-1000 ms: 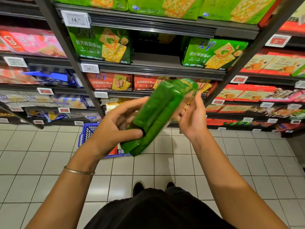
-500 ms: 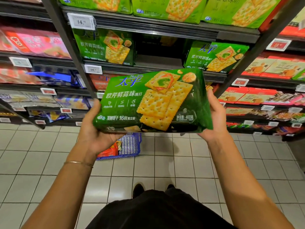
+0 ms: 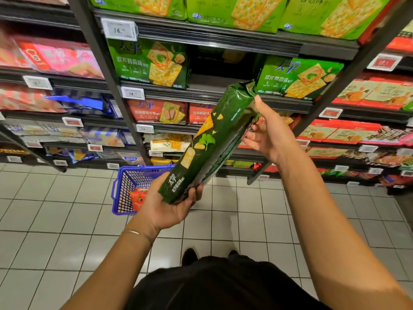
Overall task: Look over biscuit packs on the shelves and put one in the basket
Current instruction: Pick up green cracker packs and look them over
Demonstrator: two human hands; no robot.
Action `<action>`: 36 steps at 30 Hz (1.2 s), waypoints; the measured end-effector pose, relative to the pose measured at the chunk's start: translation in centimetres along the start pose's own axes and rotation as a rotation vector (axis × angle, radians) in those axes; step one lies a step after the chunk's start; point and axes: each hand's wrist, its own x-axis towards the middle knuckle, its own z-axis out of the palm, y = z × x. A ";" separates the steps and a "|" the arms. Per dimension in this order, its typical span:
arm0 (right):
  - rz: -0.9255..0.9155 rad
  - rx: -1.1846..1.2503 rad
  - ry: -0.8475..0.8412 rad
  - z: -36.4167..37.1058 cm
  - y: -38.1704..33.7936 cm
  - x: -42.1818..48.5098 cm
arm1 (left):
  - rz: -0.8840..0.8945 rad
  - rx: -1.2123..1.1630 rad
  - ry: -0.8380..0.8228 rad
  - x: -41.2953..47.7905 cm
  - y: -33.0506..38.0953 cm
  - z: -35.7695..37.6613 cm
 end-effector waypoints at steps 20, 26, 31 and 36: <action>0.090 0.455 -0.280 -3.9 5.3 -0.1 | 0.479 0.443 0.354 -4.6 3.9 3.8; 0.292 0.594 -0.132 -3.3 8.2 -0.4 | 0.501 0.633 0.245 -5.6 3.7 7.4; 0.485 0.647 -0.078 -2.2 11.1 -1.3 | 0.462 0.804 0.443 -5.2 3.9 10.1; 0.367 0.467 -0.212 -3.6 10.4 -1.0 | 0.528 0.729 0.442 -6.4 4.0 9.1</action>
